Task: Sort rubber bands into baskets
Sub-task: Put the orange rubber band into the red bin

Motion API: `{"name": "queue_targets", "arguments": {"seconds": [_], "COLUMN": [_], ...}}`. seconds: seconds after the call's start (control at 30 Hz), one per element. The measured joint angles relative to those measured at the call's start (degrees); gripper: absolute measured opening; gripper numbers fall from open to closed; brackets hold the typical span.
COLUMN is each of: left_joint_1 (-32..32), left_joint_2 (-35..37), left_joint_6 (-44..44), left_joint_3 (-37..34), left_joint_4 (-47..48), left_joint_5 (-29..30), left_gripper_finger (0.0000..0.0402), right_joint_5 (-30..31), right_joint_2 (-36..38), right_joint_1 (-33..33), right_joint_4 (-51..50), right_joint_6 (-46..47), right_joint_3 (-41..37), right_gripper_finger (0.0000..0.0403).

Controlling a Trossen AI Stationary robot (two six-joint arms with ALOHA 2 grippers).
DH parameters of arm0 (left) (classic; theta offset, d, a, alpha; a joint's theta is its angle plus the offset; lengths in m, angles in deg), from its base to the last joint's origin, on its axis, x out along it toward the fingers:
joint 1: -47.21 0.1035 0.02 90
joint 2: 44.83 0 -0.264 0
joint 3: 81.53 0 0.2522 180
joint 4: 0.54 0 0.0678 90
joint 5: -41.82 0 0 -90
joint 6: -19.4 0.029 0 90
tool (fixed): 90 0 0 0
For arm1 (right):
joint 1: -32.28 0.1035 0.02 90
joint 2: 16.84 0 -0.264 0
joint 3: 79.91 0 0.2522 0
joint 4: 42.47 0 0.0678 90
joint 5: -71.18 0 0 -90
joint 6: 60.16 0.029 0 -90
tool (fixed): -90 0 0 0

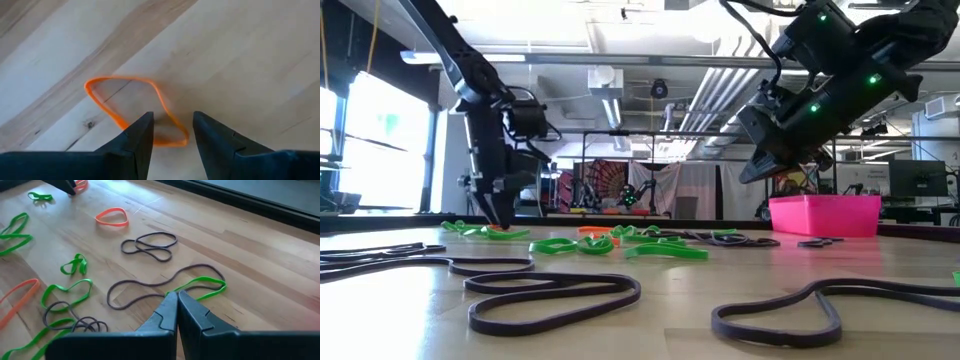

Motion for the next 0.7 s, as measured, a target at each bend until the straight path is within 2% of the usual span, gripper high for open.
{"name": "queue_targets", "arguments": {"seconds": [0.2,0.5,0.7], "left_joint_1": [0.25,0.09,-2.03], "left_joint_2": [-0.73,2.12,4.78], "left_joint_6": [2.52,8.11,9.16], "left_joint_3": [0.16,-0.15,-0.15], "left_joint_4": [-0.15,0.01,-1.13], "left_joint_5": [-0.22,-0.03,-2.13], "left_gripper_finger": [0.0119,0.0009,0.0005], "right_joint_5": [-0.23,-0.20,-2.36], "right_joint_2": [-0.01,-0.02,-0.02], "right_joint_1": [0.00,0.00,0.00], "right_joint_4": [0.05,0.00,-0.04], "right_joint_6": [-0.04,-1.56,-5.21], "right_joint_3": [0.00,0.00,0.00], "right_gripper_finger": [0.0000,0.0000,0.0000]}}
